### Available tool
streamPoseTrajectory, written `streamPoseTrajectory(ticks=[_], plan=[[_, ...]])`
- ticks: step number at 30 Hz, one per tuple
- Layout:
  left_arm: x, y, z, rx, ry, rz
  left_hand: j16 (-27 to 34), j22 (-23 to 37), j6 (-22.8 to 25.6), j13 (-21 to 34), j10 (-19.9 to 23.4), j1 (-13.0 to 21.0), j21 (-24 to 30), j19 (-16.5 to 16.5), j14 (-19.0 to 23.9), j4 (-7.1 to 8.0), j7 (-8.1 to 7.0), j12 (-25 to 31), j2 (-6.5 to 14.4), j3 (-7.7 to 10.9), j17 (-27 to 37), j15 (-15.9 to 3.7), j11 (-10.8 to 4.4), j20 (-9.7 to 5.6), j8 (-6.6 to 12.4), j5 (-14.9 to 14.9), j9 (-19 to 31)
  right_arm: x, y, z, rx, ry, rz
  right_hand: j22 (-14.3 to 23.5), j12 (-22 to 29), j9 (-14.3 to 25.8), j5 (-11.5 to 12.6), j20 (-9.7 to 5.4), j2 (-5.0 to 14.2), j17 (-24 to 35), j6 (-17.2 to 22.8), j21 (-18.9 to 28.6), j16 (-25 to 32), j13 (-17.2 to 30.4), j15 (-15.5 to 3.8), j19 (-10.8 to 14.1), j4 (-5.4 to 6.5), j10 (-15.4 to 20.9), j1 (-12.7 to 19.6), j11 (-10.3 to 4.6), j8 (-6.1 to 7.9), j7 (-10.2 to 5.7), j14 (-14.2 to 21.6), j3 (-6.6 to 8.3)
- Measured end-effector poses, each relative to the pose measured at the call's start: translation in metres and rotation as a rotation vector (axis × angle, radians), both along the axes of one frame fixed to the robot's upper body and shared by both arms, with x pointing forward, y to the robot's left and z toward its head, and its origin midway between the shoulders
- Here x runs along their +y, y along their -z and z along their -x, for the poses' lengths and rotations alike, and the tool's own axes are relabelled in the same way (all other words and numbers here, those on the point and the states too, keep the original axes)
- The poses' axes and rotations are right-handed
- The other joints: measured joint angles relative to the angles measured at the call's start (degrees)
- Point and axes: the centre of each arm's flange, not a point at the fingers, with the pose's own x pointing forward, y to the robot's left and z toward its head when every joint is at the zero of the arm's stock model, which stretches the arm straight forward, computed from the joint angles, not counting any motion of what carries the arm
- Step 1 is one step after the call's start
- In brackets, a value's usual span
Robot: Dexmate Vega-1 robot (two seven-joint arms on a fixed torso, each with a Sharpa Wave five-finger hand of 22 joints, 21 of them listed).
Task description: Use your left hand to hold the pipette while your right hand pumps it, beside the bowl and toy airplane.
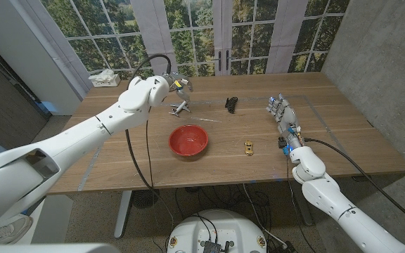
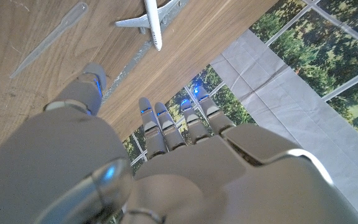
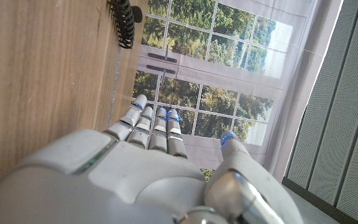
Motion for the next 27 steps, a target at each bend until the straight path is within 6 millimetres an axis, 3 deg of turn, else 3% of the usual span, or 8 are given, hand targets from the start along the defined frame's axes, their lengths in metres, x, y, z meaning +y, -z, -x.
streamPoseTrajectory(ticks=[27], plan=[[-0.007, 0.025, -0.008, 0.028, 0.009, -0.049, 0.0, 0.28, 1.02, 0.27, 1.56, 3.38, -0.89, 1.0, 0.51, 0.45, -1.44, -0.33, -0.09, -1.42, 0.0, 0.1, 0.11, -0.21, 0.0, 0.0, 0.27, 0.003, 0.004, 0.005, 0.011, -0.005, 0.017, -0.01, 0.0, 0.0, 0.0, -0.21, -0.14, -0.28, 0.08, -0.78, 0.0, 0.0, 0.0, 0.21, -0.24, 0.2, -0.6, 0.2, 0.0, 0.08, 0.0, -0.24]])
